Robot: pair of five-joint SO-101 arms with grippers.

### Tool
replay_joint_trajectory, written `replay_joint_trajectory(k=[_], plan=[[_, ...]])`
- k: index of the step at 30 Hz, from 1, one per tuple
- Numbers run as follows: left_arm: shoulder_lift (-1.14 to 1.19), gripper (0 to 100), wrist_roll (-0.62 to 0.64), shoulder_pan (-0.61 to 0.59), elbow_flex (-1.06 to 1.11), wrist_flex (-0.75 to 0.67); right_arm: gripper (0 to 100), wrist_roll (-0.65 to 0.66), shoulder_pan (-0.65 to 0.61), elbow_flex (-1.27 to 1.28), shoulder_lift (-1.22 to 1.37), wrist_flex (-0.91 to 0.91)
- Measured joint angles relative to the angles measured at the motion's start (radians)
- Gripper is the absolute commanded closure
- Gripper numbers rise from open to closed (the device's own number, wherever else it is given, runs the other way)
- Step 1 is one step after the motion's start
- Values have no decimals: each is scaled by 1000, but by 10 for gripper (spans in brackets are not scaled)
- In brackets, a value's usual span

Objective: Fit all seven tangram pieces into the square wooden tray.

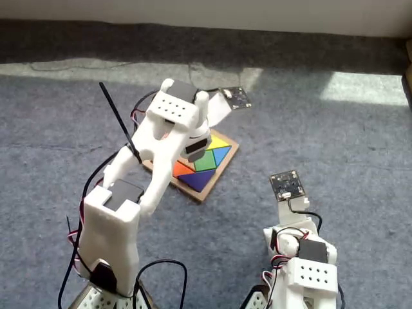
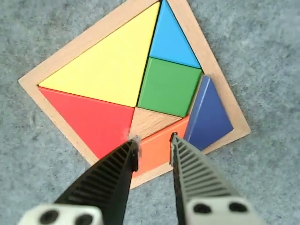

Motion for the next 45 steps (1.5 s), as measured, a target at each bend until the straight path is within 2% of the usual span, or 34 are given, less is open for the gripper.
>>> replay_joint_trajectory(k=[6, 10, 13, 26, 33, 36, 40, 45], plan=[[0, 867, 0, 28, 130, -5, 814, 0, 0, 0, 0, 0], [0, 867, 0, 20, 201, -78, 814, 0, 0, 0, 0, 0], [-2, 867, 5, -18, 209, -118, 814, 0, 0, 0, 0, 0], [-44, 868, -3, -104, 212, -129, 814, 0, 0, 0, 0, 0], [-221, 994, 49, -146, 222, -101, 814, 0, 0, 0, 0, 0], [-327, 995, 63, -147, 279, -77, 814, 0, 0, 0, 0, 0], [-497, 995, 133, -147, 443, -89, 817, 0, 0, 0, 0, 0], [-781, 995, 221, -147, 709, -226, 818, 0, 0, 0, 0, 0]])
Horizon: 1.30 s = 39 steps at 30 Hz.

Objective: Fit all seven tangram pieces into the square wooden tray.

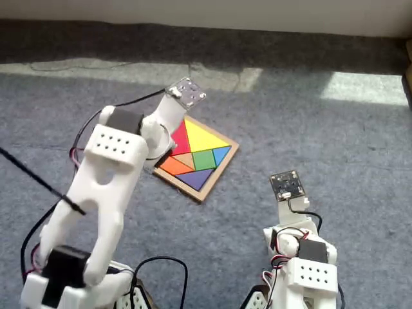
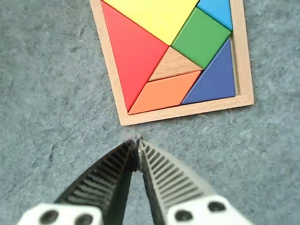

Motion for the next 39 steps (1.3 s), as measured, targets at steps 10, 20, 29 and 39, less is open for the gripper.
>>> replay_joint_trajectory(k=[10, 20, 29, 39], plan=[[-522, 995, 130, -49, 456, -250, 995, 0, 15, 0, 0, -11], [-848, 995, 181, -172, 744, -262, 993, -68, 20, 0, 0, -11], [-1185, 995, 181, -267, 1071, -262, 993, -187, 21, 0, 0, -6], [-1505, 995, 181, -321, 1306, -262, 989, -364, 3, 25, 9, -110]])
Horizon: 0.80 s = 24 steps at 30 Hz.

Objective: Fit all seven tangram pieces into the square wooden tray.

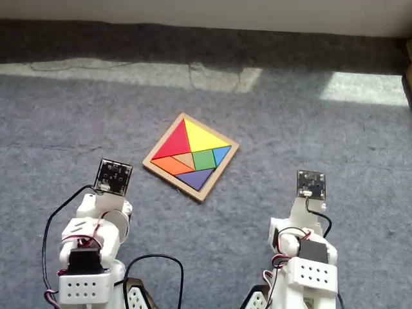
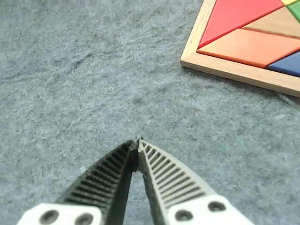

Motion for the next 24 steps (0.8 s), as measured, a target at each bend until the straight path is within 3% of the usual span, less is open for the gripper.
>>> replay_joint_trajectory(k=[7, 17, 24], plan=[[-5, 995, 0, 0, 3, 18, 989, -2, -49, 41, -14, -32], [-5, 995, 0, 0, 5, 227, 989, -2, -49, 41, -14, -35], [-5, 995, 0, 0, 5, 255, 989, -2, -49, 41, -14, -35]])
